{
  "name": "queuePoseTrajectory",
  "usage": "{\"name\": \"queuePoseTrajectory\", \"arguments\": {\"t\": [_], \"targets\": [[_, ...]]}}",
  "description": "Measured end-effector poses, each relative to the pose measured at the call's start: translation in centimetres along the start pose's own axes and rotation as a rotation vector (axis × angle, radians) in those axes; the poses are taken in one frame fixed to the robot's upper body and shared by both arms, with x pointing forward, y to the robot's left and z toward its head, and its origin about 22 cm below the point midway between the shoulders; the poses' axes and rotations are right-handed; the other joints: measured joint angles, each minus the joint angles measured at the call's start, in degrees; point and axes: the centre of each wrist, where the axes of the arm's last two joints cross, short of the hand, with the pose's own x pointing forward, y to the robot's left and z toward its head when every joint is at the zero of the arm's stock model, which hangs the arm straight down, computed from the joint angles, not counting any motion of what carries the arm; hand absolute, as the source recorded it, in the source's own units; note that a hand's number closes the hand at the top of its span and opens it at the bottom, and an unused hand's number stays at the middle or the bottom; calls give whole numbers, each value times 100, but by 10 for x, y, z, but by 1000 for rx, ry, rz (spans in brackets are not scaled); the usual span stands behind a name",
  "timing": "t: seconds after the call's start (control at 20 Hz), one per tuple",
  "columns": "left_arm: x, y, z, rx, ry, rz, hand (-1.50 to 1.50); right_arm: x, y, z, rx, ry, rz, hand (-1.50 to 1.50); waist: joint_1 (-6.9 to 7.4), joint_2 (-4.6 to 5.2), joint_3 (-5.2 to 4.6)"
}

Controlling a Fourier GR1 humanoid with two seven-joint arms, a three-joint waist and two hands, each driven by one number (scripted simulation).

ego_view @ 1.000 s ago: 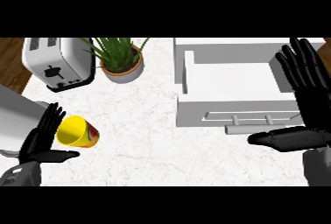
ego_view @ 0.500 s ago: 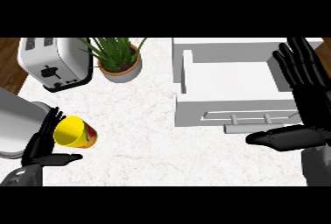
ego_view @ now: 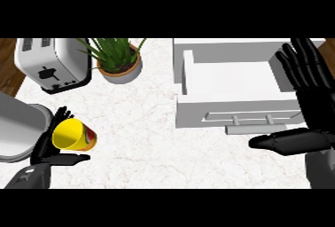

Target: Pick up the cup, place it into the drawer and close the drawer

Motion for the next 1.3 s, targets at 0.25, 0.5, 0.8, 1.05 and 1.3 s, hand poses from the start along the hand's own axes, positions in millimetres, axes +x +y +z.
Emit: {"name": "queuePoseTrajectory", "arguments": {"t": [0.25, 0.5, 0.8, 1.05, 1.3], "targets": [[-3, -7, -2, -29, 10, 27, -150, 0, -7, 1, 9, 9, 9, -150, -13, 6, -3], [-1, -20, -14, -79, -17, 90, 150, 0, -11, -4, 2, 8, 14, -150, 16, 2, -2], [3, -26, -22, -6, -162, -21, 150, 3, -14, -6, -7, 9, 19, -150, 7, -1, 0], [-2, -55, -31, 136, -244, -52, 150, 0, -14, -4, -7, 15, 19, -150, 29, -8, 7], [-5, -90, -42, 213, -305, 30, 150, -2, -15, 2, -12, 13, 10, -150, 37, -25, 12]]}}
